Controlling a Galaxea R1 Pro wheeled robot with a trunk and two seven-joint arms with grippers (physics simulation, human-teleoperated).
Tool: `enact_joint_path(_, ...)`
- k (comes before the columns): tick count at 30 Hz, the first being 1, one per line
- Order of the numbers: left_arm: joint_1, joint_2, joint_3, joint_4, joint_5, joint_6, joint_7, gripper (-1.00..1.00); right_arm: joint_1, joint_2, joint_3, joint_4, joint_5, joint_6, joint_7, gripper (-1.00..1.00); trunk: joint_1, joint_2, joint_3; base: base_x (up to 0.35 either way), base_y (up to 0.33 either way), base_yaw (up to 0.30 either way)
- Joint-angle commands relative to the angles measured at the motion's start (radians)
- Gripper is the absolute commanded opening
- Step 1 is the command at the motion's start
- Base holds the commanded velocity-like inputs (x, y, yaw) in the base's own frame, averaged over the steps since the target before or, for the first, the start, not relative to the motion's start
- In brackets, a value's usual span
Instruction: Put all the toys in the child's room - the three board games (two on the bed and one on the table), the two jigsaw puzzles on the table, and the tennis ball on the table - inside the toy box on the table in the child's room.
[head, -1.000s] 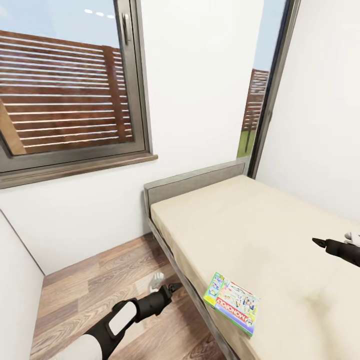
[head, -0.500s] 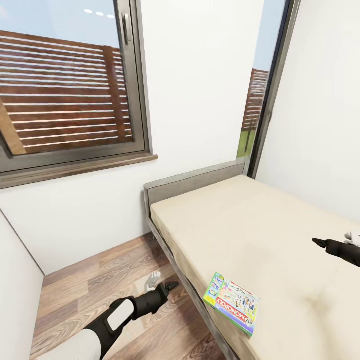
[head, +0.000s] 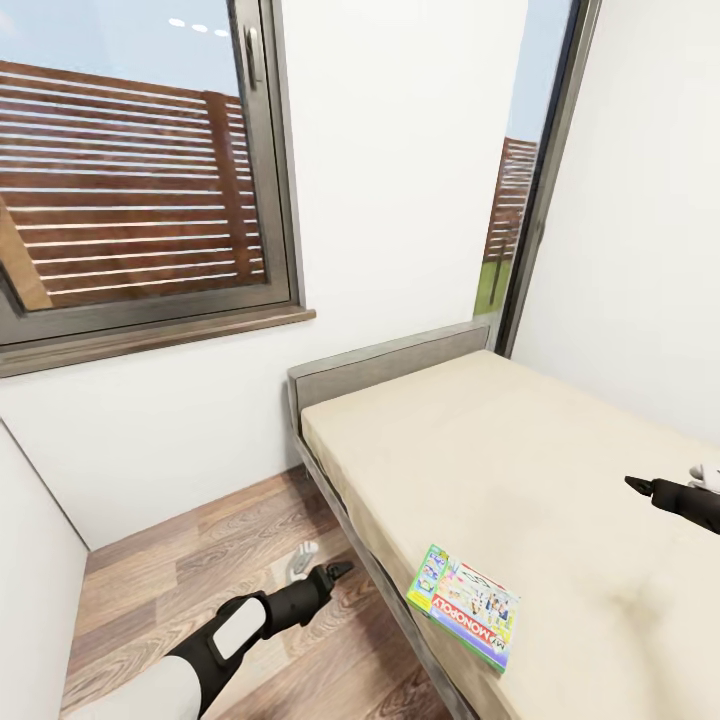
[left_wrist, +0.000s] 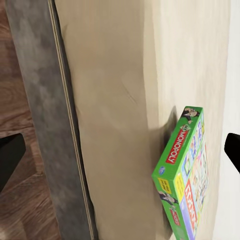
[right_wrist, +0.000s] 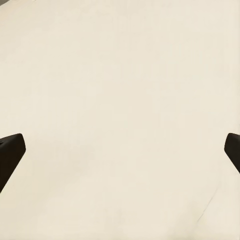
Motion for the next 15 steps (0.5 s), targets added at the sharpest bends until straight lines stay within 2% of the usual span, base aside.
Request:
enact_joint_path(1,-0.001,0.001,-0.004,0.001,0.007,0.002,-0.002,1.00,-0.001,0.000,-0.002,-0.001,-0.010,0.008,-0.001,1.00,0.000,0.000,-0.001,0.000,0.000,0.000)
enact_joint_path(7,-0.002,0.004,-0.003,0.003,0.007,0.001,-0.001,1.00,-0.001,0.000,-0.002,-0.001,-0.011,0.008,-0.001,1.00,0.000,0.000,-0.001,0.000,0.000,-0.018)
enact_joint_path(15,-0.002,0.005,-0.003,0.003,0.008,-0.001,-0.001,1.00,-0.001,0.000,-0.002,-0.001,-0.011,0.008,-0.001,1.00,0.000,0.000,-0.001,0.000,0.000,-0.162)
